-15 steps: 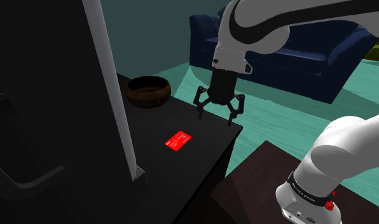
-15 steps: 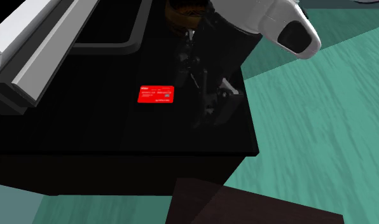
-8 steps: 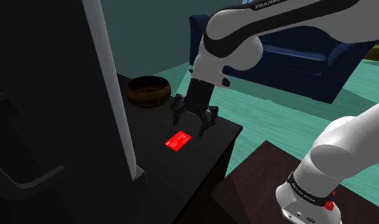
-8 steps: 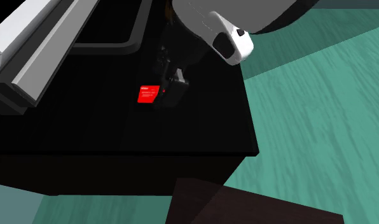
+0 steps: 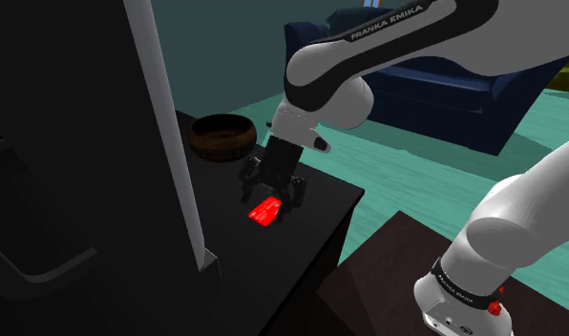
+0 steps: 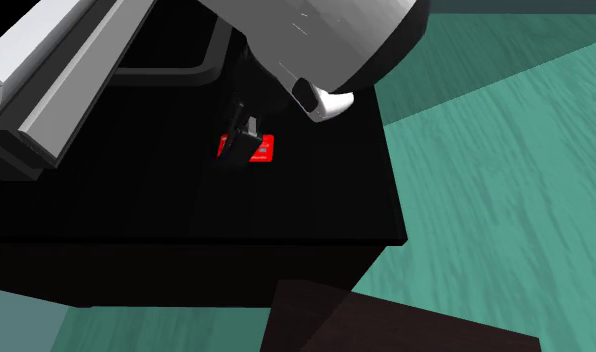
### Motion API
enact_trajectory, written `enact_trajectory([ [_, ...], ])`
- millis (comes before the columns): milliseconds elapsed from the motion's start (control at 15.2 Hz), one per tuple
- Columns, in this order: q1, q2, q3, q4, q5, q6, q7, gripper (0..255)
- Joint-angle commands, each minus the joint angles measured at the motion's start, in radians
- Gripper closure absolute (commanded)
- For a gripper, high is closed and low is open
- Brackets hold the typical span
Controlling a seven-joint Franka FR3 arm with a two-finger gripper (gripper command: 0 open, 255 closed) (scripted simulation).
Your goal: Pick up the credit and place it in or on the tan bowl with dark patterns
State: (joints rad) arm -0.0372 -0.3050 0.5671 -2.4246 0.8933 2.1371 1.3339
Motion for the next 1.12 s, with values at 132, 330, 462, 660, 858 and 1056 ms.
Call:
enact_trajectory([
  [132, 0.008, 0.025, 0.021, -0.005, 0.012, 0.04, 0.0, 0],
  [330, 0.008, 0.025, 0.021, -0.004, 0.012, 0.04, 0.0, 0],
  [462, 0.008, 0.025, 0.021, -0.004, 0.012, 0.04, 0.0, 0],
  [660, 0.008, 0.025, 0.021, -0.005, 0.012, 0.04, 0.0, 255],
  [858, 0.008, 0.024, 0.019, -0.007, 0.012, 0.039, -0.002, 255],
  [1056, 0.007, 0.022, 0.018, -0.007, 0.012, 0.037, -0.002, 255],
])
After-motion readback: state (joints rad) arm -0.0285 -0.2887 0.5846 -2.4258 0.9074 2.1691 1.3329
